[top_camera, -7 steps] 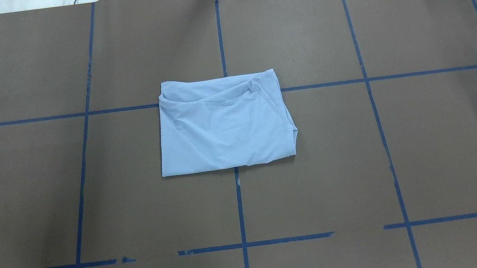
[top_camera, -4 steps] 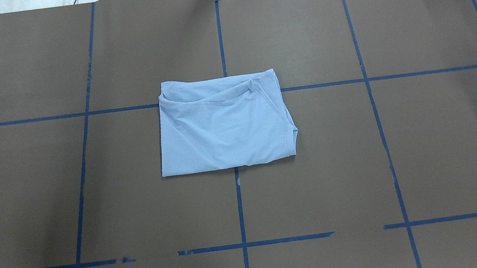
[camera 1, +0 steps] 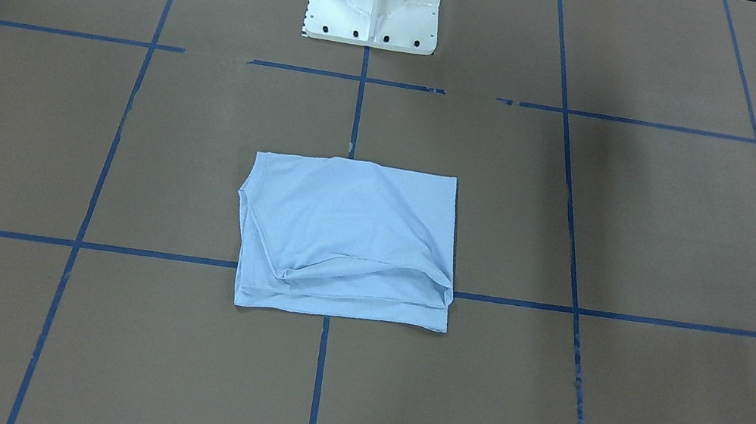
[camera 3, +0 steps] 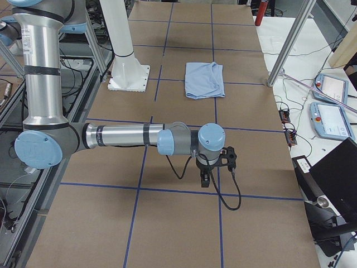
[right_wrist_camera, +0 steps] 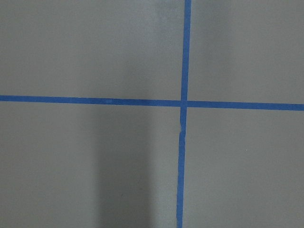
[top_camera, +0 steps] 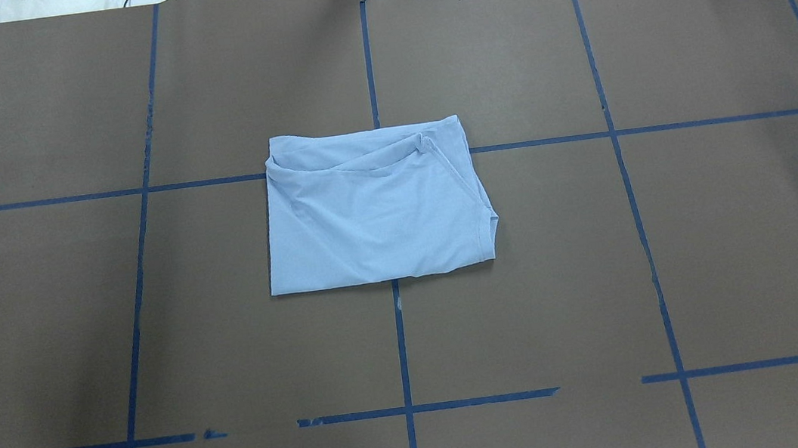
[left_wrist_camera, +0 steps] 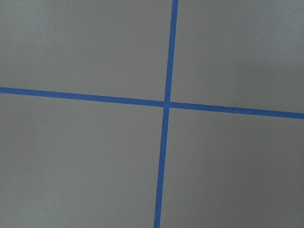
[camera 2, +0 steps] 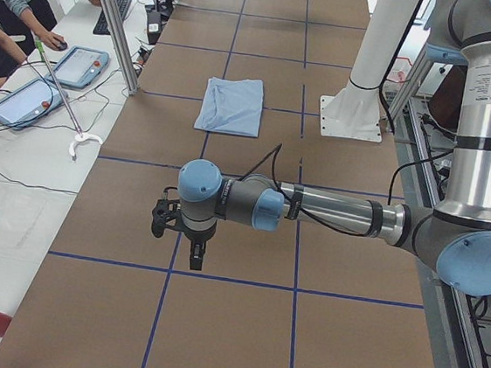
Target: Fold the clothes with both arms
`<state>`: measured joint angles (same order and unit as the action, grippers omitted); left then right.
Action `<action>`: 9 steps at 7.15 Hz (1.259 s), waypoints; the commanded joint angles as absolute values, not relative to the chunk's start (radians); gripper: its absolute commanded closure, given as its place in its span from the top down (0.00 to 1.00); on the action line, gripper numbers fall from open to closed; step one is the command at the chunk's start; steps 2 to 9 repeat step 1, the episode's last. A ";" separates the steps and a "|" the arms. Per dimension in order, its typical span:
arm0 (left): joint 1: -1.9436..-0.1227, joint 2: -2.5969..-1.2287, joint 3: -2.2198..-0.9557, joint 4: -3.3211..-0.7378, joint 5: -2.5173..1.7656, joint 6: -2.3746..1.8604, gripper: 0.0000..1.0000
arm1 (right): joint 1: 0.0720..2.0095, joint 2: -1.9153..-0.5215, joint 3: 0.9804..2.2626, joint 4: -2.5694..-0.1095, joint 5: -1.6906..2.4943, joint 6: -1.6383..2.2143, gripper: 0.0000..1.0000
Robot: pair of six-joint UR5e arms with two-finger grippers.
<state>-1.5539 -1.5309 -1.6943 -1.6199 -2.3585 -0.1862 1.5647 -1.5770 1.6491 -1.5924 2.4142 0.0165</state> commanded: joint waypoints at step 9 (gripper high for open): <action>-1.554 -1.531 -1.698 -1.620 -2.358 -0.186 1.00 | 1.565 -1.577 1.647 -1.592 2.414 0.014 1.00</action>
